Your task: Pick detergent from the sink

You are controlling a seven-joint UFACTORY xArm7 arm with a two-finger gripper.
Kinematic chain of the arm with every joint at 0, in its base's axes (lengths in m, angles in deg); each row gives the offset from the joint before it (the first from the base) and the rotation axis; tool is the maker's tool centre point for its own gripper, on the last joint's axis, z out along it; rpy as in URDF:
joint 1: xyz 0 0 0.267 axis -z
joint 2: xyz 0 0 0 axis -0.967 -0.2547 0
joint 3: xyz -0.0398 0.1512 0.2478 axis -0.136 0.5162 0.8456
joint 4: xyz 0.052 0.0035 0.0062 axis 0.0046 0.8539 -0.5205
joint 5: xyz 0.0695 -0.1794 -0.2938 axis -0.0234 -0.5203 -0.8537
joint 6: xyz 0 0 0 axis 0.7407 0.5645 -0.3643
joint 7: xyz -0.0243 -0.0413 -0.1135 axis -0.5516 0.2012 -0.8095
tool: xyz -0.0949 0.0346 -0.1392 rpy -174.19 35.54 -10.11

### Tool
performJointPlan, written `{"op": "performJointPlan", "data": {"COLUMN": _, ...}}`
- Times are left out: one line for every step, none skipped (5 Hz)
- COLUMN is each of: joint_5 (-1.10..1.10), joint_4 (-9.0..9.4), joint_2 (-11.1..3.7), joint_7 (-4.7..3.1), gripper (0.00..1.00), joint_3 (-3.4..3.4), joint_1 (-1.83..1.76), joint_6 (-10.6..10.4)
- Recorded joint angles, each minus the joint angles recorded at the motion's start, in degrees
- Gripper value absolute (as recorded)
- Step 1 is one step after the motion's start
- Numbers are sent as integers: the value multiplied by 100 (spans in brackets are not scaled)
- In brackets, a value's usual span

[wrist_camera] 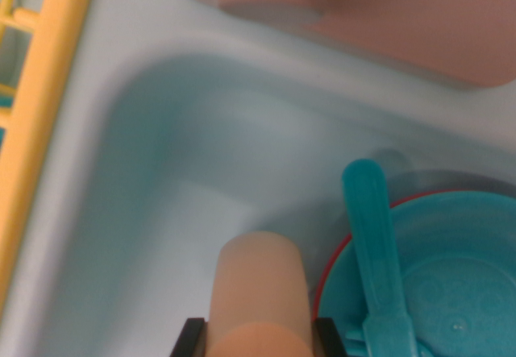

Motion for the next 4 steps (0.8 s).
{"op": "performJointPlan", "data": {"joint_5": -4, "joint_4": -65, "joint_2": 33, "joint_7": 4, "gripper": 100, "joint_3": 0, "joint_1": 0, "joint_6": 98}}
{"op": "performJointPlan", "data": {"joint_5": -4, "joint_4": -65, "joint_2": 33, "joint_7": 4, "gripper": 100, "joint_3": 0, "joint_1": 0, "joint_6": 98}}
{"op": "performJointPlan", "data": {"joint_5": -9, "joint_4": -154, "joint_2": 79, "joint_7": 8, "gripper": 100, "joint_3": 0, "joint_1": -1, "joint_6": 232}}
{"op": "performJointPlan", "data": {"joint_5": -9, "joint_4": -154, "joint_2": 79, "joint_7": 8, "gripper": 100, "joint_3": 0, "joint_1": -1, "joint_6": 232}}
